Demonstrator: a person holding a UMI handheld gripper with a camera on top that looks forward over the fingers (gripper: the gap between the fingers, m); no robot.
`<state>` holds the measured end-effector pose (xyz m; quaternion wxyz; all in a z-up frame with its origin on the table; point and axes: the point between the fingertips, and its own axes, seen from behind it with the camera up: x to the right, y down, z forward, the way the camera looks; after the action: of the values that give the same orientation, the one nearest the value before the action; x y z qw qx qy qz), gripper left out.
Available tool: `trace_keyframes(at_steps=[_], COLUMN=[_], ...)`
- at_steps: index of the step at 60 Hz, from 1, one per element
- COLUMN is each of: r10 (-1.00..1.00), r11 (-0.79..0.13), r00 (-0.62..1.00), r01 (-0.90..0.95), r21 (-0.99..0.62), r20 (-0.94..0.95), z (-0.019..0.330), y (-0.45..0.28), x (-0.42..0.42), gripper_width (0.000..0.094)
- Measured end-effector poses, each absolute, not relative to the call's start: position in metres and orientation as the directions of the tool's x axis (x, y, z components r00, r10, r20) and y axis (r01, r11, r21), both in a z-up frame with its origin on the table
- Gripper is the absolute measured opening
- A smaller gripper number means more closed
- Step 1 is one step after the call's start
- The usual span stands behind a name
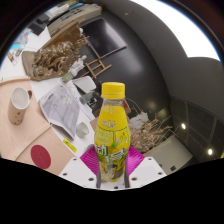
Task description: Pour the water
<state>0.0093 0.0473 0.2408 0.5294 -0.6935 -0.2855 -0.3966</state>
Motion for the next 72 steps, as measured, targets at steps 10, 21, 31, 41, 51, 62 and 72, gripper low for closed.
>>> trace_keyframes(at_steps=[10, 21, 31, 41, 51, 62, 72], r10=[0.061, 0.136, 0.125, 0.147, 0.165, 0.13, 0.144], r11=[-0.215, -0.152, -0.119, -0.114, -0.157, -0.231, -0.277], r00=[0.171, -0.131, -0.381, -0.39, -0.16, 0.359, 0.754], r01=[0.964, 0.977, 0.911, 0.906, 0.97, 0.918, 0.653], r21=[-0.155, 0.152, 0.395, 0.408, 0.186, -0.323, -0.705], r20=[0.983, 0.982, 0.916, 0.909, 0.973, 0.924, 0.641], z=[0.225, 0.183, 0.17, 0.165, 0.173, 0.198, 0.186], y=[0.065, 0.079, 0.087, 0.089, 0.085, 0.076, 0.067], x=[-0.066, -0.108, -0.12, -0.12, -0.115, -0.105, -0.097], gripper_width=[0.0315, 0.032, 0.0322, 0.0321, 0.0322, 0.0323, 0.0323])
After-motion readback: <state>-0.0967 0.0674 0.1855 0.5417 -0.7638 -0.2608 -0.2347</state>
